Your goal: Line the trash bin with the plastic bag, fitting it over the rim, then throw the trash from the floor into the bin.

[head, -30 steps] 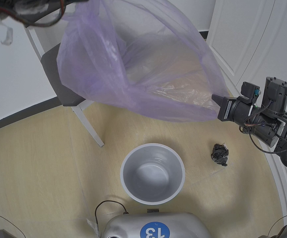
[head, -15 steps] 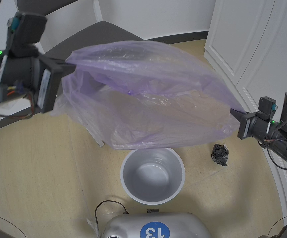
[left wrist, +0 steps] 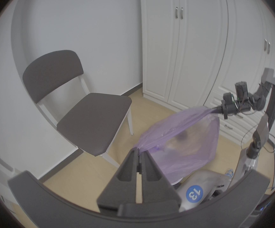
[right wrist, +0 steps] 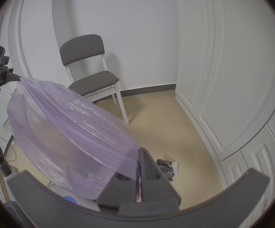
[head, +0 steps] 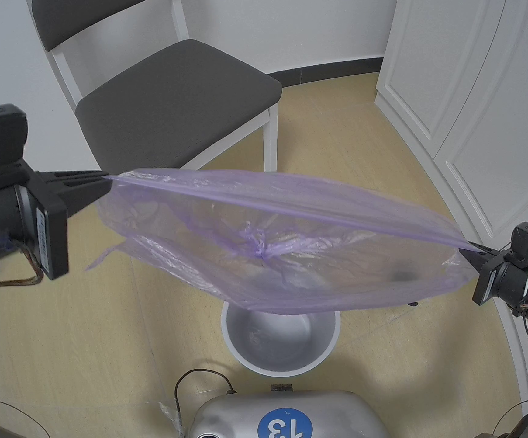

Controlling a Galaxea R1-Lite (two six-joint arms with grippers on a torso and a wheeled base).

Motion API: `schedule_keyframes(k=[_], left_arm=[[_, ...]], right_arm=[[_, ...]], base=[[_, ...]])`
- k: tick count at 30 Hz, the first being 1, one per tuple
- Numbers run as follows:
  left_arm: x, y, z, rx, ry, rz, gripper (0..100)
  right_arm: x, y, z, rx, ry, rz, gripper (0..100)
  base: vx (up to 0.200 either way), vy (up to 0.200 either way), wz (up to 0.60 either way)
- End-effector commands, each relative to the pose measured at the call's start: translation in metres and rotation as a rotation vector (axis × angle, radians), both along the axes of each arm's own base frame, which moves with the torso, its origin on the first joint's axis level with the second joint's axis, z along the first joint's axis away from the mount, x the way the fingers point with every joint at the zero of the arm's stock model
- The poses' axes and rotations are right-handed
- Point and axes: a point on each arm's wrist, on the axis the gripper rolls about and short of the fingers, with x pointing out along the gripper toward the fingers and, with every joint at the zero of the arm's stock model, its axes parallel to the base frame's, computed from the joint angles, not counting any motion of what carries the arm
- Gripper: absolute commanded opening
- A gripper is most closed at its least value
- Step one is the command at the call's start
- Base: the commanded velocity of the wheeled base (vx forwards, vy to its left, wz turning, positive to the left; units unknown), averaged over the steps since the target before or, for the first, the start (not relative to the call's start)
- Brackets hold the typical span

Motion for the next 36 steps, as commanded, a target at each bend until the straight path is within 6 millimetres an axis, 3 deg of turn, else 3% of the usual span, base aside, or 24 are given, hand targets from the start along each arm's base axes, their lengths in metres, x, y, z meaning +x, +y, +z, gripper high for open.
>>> schedule_keyframes(k=[1, 8, 12, 17, 21, 25, 32, 36], left_arm=[[0.003, -0.004, -0.031, -0.022, 0.053, -0.037, 0], [0.009, -0.018, -0.028, -0.084, 0.027, -0.119, 0], [0.023, -0.048, -0.041, -0.144, 0.017, -0.209, 0], [0.032, -0.082, -0.051, -0.172, 0.012, -0.268, 0], [0.029, -0.101, -0.056, -0.179, 0.012, -0.320, 0], [0.029, -0.107, -0.064, -0.158, 0.036, -0.333, 0], [0.030, -0.108, -0.063, -0.183, 0.048, -0.323, 0], [0.035, -0.109, -0.063, -0.190, 0.045, -0.311, 0]], right_arm=[[-0.005, 0.001, 0.001, -0.035, -0.020, 0.023, 0], [0.024, 0.027, 0.033, -0.069, -0.121, 0.094, 0], [0.049, 0.055, 0.055, -0.086, -0.171, 0.167, 0], [0.058, 0.093, 0.059, -0.079, -0.180, 0.277, 0], [0.052, 0.108, 0.053, -0.075, -0.163, 0.337, 0], [0.042, 0.103, 0.045, -0.081, -0.140, 0.361, 0], [0.011, 0.067, 0.039, -0.074, -0.134, 0.356, 0], [0.006, 0.055, 0.042, -0.069, -0.148, 0.323, 0]], base=[[0.000, 0.000, 0.00], [0.000, 0.000, 0.00], [0.000, 0.000, 0.00], [0.000, 0.000, 0.00], [0.000, 0.000, 0.00], [0.000, 0.000, 0.00], [0.000, 0.000, 0.00], [0.000, 0.000, 0.00]])
